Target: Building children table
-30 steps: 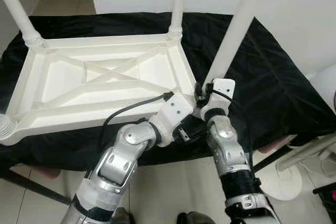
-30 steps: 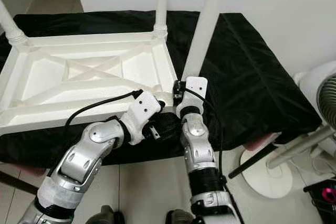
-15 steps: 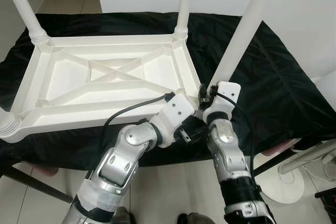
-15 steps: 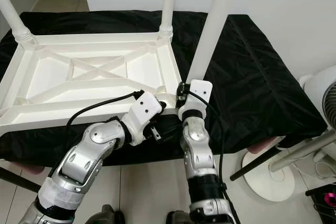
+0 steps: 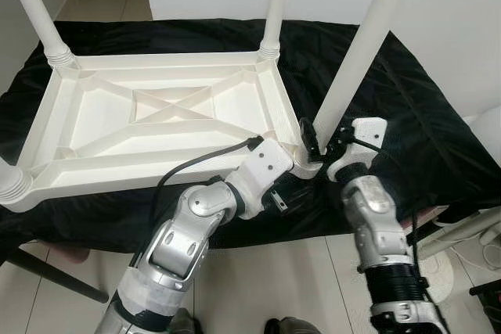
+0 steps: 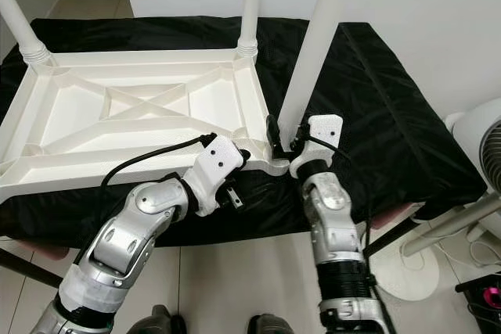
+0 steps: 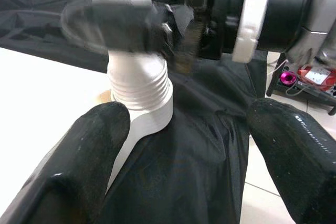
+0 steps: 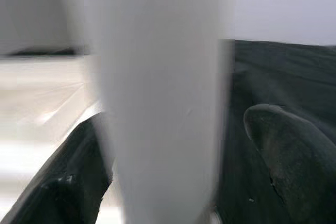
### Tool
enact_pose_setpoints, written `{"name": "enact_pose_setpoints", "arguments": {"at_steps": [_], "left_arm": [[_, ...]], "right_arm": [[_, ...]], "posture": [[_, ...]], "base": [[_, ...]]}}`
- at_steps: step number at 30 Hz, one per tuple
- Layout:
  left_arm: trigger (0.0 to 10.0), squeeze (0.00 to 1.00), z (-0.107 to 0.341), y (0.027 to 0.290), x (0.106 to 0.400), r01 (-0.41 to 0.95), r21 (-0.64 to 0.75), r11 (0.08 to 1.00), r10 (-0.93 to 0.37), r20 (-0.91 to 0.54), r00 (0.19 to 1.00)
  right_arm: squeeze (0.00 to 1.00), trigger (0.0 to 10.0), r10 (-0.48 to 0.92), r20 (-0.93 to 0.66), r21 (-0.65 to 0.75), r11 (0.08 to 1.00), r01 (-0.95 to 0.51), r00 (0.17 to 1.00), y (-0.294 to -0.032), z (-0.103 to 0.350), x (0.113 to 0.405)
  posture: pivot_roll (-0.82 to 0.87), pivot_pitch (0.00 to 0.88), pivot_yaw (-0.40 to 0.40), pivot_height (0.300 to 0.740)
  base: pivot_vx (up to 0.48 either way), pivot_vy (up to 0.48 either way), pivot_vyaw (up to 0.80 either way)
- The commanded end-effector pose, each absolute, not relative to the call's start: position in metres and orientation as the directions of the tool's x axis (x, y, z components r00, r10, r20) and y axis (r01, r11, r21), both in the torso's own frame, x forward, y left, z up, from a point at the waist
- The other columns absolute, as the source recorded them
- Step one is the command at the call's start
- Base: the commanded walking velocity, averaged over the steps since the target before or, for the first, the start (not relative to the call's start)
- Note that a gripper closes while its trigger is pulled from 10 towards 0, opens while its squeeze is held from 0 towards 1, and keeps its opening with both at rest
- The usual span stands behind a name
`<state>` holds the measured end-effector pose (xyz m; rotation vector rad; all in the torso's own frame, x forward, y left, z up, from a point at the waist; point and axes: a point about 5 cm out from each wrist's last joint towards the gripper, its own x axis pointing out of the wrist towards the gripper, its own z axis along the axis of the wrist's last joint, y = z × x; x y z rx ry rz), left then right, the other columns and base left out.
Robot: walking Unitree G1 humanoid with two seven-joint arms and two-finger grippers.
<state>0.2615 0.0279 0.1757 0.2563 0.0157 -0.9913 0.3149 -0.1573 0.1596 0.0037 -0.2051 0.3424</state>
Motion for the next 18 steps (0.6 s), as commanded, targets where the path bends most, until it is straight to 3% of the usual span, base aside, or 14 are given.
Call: {"name": "enact_pose_setpoints", "arguments": {"at_steps": [1, 7, 14, 16, 18], "left_arm": [[10.0, 0.00, 0.180, 0.030, 0.265, 0.783, 0.234, 0.576, -0.785, -0.107, 0.610], [10.0, 0.00, 0.182, 0.028, 0.267, 0.781, 0.240, 0.576, -0.786, -0.100, 0.610], [10.0, 0.00, 0.185, 0.027, 0.268, 0.780, 0.246, 0.576, -0.787, -0.094, 0.610], [10.0, 0.00, 0.186, 0.028, 0.268, 0.779, 0.250, 0.575, -0.787, -0.093, 0.610], [10.0, 0.00, 0.186, 0.028, 0.269, 0.779, 0.251, 0.575, -0.787, -0.093, 0.610]], "right_arm": [[0.00, 10.0, 0.396, 0.168, -0.039, 0.918, -0.395, 0.903, -0.158, 0.154, 0.315], [0.00, 10.0, 0.537, 0.097, -0.126, 0.842, -0.524, 0.838, -0.167, 0.151, 0.325], [0.00, 10.0, 0.609, 0.052, -0.155, 0.788, -0.596, 0.791, -0.167, 0.154, 0.341], [0.00, 8.8, 0.646, 0.029, -0.164, 0.756, -0.634, 0.763, -0.163, 0.156, 0.350], [0.00, 8.9, 0.656, 0.018, -0.170, 0.746, -0.644, 0.755, -0.162, 0.156, 0.352]], "posture": [[-0.08, 0.036, -0.022, 0.740], [-0.08, 0.039, -0.013, 0.740], [-0.07, 0.038, -0.007, 0.740], [-0.07, 0.038, -0.006, 0.740], [-0.07, 0.038, -0.007, 0.740]], "base": [[0.000, 0.000, 0.00], [0.000, 0.000, 0.00], [0.000, 0.000, 0.00], [0.000, 0.000, 0.00], [0.000, 0.000, 0.00]]}}
